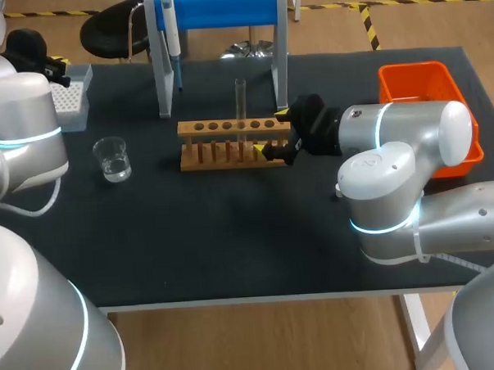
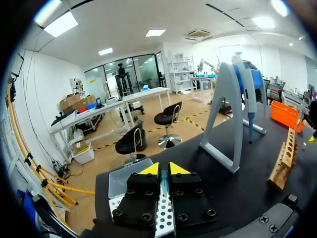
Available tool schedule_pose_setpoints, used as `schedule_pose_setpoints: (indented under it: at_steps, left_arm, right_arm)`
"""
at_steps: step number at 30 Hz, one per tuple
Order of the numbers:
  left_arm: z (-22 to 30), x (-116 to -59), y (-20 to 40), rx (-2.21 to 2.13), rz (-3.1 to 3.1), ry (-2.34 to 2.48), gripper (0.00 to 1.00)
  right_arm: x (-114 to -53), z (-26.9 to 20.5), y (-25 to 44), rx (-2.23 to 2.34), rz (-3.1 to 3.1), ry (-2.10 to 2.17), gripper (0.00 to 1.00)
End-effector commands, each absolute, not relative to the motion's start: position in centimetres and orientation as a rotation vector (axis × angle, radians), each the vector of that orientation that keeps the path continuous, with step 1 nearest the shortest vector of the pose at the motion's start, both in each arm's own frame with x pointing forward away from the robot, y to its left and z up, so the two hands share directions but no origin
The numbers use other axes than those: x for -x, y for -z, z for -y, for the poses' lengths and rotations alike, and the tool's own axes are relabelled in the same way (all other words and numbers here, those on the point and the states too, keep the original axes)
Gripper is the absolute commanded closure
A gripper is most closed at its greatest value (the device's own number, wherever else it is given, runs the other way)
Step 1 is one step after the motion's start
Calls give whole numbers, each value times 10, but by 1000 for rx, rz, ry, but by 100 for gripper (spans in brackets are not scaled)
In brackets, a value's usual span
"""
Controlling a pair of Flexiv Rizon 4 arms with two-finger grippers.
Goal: Invert the test tube, pick up the pipette, mount the tip to pipette, aspirate from beaker and dispense into the tube, eject the tip, return the pipette, and cap with the stopper.
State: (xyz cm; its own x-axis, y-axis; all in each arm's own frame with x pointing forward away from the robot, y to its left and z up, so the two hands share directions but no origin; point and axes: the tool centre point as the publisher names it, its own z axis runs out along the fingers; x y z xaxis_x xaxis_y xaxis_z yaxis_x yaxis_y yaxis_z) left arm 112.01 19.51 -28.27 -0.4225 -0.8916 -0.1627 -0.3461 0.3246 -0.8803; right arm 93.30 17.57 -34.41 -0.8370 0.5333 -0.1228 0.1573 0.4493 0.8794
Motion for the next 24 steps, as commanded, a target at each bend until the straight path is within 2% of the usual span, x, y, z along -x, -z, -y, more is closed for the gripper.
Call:
schedule_pose_setpoints:
  at_steps: [1,16,24]
  left_arm:
    - [-186,-1103,276,1012,-2016,1103,100]
    - [-90,-1018,226,680,-2534,1174,100]
    - [-90,-1018,226,680,-2534,1174,100]
  right_arm:
    - [-933,-176,344,-584,-2323,-1351,0]
    - [-933,-176,344,-584,-2323,-1351,0]
    - [-933,-176,344,-584,-2323,-1351,0]
